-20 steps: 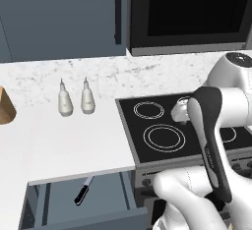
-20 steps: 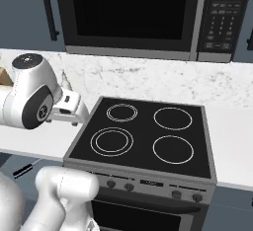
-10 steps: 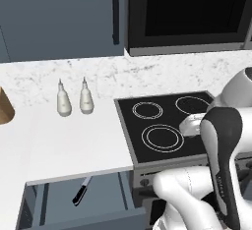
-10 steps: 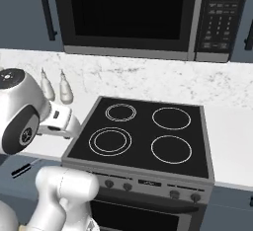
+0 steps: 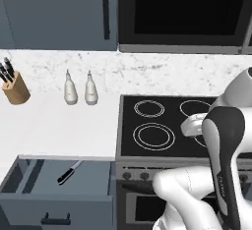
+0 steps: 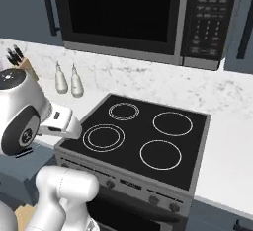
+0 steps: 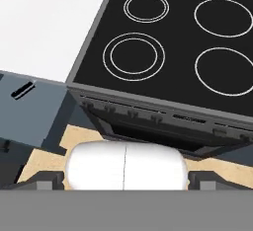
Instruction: Pick up the knife from the drawer and place it on the cutting board. Then place the meat from the plate to the cutting board.
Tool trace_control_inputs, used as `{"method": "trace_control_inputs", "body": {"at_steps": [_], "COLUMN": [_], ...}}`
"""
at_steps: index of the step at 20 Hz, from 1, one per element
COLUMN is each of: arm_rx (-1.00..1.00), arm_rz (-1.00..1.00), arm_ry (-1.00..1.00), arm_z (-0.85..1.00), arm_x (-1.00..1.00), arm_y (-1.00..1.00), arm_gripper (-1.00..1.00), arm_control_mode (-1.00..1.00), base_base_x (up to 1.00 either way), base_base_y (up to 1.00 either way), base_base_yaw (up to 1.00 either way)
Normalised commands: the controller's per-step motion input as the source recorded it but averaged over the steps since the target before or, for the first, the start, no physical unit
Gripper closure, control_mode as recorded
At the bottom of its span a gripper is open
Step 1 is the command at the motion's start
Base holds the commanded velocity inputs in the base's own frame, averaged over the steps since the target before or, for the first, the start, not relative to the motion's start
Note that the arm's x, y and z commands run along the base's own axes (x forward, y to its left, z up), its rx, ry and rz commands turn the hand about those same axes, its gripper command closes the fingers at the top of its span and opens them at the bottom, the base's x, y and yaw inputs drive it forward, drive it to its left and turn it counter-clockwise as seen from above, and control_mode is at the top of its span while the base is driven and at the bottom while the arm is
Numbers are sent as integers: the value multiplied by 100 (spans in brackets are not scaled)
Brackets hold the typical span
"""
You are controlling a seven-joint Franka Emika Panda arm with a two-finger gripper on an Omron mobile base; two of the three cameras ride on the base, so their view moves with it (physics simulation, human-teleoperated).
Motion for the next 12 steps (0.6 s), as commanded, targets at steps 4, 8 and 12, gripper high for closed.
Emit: {"method": "trace_control_inputs", "body": {"at_steps": [4,8,12], "arm_rx": [0,0,0], "arm_rz": [0,0,0], "arm_ry": [0,0,0], "arm_z": [0,0,0], "arm_x": [0,0,0], "arm_y": [0,0,0], "arm_gripper": [-100,-100,-100], "arm_control_mode": [100,100,100], "base_base_x": [-22,-18,-52], "base_base_y": [8,24,12], "base_base_yaw": [64,66,61]}}
